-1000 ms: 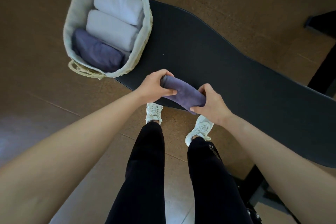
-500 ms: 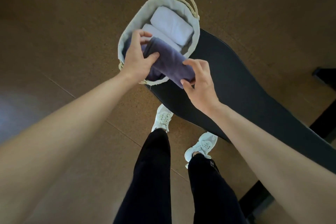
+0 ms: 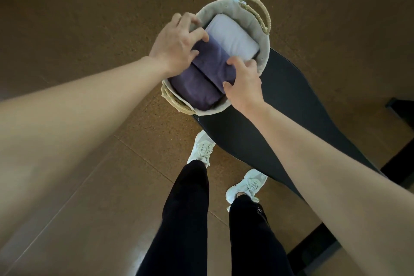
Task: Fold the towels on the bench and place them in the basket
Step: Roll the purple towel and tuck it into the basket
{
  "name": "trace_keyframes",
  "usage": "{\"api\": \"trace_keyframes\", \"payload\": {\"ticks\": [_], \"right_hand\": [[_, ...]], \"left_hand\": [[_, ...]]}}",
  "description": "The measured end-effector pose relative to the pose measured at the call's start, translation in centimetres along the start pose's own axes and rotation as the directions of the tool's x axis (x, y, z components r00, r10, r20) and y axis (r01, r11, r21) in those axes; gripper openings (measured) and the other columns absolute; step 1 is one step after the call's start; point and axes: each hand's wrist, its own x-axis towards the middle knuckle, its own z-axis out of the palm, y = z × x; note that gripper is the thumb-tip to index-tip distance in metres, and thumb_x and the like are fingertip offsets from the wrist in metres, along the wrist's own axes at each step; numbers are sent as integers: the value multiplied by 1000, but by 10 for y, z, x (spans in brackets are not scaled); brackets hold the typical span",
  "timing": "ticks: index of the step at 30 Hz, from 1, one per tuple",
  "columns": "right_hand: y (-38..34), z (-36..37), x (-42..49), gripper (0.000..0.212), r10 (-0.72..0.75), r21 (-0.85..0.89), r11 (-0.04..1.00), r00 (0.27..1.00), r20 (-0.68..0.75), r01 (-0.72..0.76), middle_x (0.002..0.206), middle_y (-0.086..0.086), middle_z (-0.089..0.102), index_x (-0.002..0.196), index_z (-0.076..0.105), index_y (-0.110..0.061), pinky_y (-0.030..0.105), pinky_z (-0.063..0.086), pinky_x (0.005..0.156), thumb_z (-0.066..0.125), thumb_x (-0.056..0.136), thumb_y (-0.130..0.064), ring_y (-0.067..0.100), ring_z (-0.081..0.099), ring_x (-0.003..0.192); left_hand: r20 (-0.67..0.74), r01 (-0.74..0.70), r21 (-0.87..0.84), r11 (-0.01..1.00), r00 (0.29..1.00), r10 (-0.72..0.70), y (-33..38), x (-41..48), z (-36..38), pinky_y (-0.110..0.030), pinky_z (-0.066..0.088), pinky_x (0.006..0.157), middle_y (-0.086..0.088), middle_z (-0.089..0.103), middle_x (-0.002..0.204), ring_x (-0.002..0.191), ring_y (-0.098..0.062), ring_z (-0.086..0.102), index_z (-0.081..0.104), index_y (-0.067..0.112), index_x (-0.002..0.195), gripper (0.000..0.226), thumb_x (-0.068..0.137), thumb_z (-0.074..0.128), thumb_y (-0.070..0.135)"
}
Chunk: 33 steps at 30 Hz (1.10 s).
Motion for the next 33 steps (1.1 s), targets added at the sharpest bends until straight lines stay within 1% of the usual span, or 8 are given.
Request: {"api": "trace_keyframes", "payload": {"ticks": [2, 4, 7, 10, 13, 18, 24, 33], "right_hand": [[2, 2, -2, 48, -132, -266, 958, 988, -78, 107, 130, 10, 46, 128, 57, -20, 41, 46, 95, 75, 84, -18, 31, 49, 111], [6, 3, -6, 46, -300, -463, 858, 949, -101, 222, 130, 8, 53, 126, 59, -19, 44, 43, 96, 74, 83, -22, 34, 49, 118], [16, 12, -14, 45, -503, -477, 777, 861, -78, 411, 132, 11, 62, 131, 62, -11, 47, 48, 97, 68, 87, -15, 36, 56, 122], [19, 27, -27, 62, -386, -451, 824, 922, -6, 342, 154, 17, 48, 146, 51, -5, 47, 35, 120, 60, 97, -42, 36, 39, 147], [16, 40, -32, 81, -254, -485, 837, 965, 61, 251, 165, 17, 30, 160, 26, -7, 46, 19, 127, 49, 100, -56, 34, 21, 155], [8, 52, -27, 67, -245, -592, 761, 962, 116, 266, 168, 25, 13, 163, 19, -22, 49, 11, 128, 42, 105, -46, 39, 9, 157], [0, 53, -10, 57, -176, -629, 730, 963, 206, 268, 168, 27, 1, 161, 22, -25, 50, 9, 127, 36, 108, -40, 42, 0, 156], [-1, 41, -17, 72, -167, -573, 760, 944, 284, 307, 169, 24, -7, 163, 14, -27, 54, 5, 126, 47, 102, -45, 42, -8, 156]], "left_hand": [[-66, -121, 149, 981, 989, 132, -2, -8, 2, -50, 45, 91, -9, 56, 137, 114, -41, 51, 67, 19, 119, 34, 85, 67, 18], [-59, -283, 164, 945, 954, 295, -3, -17, 7, -50, 46, 94, -10, 59, 139, 120, -39, 52, 67, 13, 125, 36, 89, 64, 21], [177, -343, 159, 926, 932, 316, -11, -30, 15, -49, 31, 121, -16, 35, 163, 148, -35, 35, 45, 8, 152, 70, 92, 66, 37], [284, -296, 218, 930, 931, 229, -21, -33, 15, -43, 14, 129, -14, 6, 172, 158, -29, 13, 19, 13, 164, 92, 92, 64, 51], [308, -291, 324, 900, 932, 191, -21, -31, 17, -43, 9, 129, -12, 6, 172, 159, -31, 10, 14, 17, 164, 93, 94, 58, 59], [284, -232, 486, 843, 954, 99, -15, -28, 28, -61, -1, 123, -5, 14, 172, 158, -36, 1, 11, 21, 164, 95, 92, 49, 69], [287, -214, 565, 797, 956, 53, -8, -24, 37, -64, -5, 121, -8, 15, 171, 158, -36, -7, 11, 16, 164, 95, 91, 39, 72], [340, -26, 469, 883, 928, -153, 7, -26, 39, -63, -15, 120, -12, -8, 172, 157, -30, -19, -7, 14, 163, 94, 90, 32, 59]]}}
